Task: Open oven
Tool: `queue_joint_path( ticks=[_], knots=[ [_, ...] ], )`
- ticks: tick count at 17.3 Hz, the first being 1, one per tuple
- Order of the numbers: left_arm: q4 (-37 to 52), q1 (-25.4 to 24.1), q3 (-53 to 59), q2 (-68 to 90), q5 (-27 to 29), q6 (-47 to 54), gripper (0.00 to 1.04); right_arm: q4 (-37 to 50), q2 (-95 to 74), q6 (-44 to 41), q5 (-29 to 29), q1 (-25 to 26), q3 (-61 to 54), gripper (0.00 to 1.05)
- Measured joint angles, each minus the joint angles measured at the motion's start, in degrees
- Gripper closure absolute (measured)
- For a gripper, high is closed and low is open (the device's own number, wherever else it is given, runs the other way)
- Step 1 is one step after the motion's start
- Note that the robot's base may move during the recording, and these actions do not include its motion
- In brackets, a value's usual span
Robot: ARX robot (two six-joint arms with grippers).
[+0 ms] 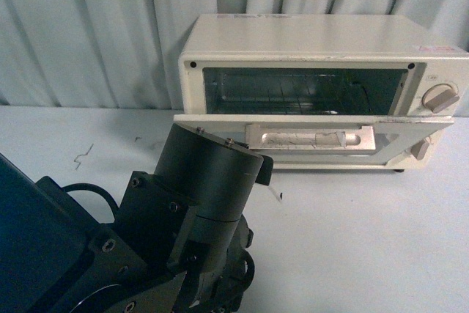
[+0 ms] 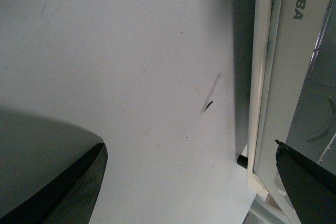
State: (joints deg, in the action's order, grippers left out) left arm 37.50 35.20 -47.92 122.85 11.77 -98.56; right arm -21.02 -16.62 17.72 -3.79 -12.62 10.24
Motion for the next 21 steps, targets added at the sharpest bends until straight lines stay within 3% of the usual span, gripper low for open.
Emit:
queue_joint_path(
  ticks=[2,4,6,7,8,9,15,18,21],
  knots=[
    [0.07,0.04,0.0,0.0,-0.07,-0.02,0.07,12.81,10.49,-5.42,-6.19,-0.81,-7.28,0.62],
    [-0.11,-0.11,0.02,-0.04,0.11,0.02,0.07,20.87,15.63,-10.93,-6.88,1.01,-8.9,0.74],
    [-0.07,-0.11,0.02,-0.07,0.15,0.02,0.07,21.35,15.98,-14.8,-5.51,3.8,-9.57,0.92],
    [-0.04,-0.11,0.02,-0.07,0.11,0.02,0.07,20.63,16.13,-16.06,0.22,7.85,-9.57,1.03],
    [-0.04,-0.11,0.02,-0.07,0.0,0.02,0.07,20.74,16.39,-16.48,2.51,12.37,-9.57,1.03],
    [-0.07,-0.11,0.02,-0.07,0.0,0.0,0.07,20.83,16.41,-16.59,2.62,13.22,-9.57,1.03],
    [-0.07,-0.11,0.02,-0.07,-0.02,0.0,0.07,20.81,16.39,-17.35,3.69,12.63,-9.57,1.03],
    [-0.04,-0.11,0.02,-0.07,-0.02,0.02,0.07,20.81,16.39,-17.42,3.69,12.63,-9.57,0.77],
    [-0.04,-0.11,0.02,-0.07,-0.02,0.0,0.07,20.81,16.39,-17.42,3.69,12.63,-9.57,0.68]
  ],
)
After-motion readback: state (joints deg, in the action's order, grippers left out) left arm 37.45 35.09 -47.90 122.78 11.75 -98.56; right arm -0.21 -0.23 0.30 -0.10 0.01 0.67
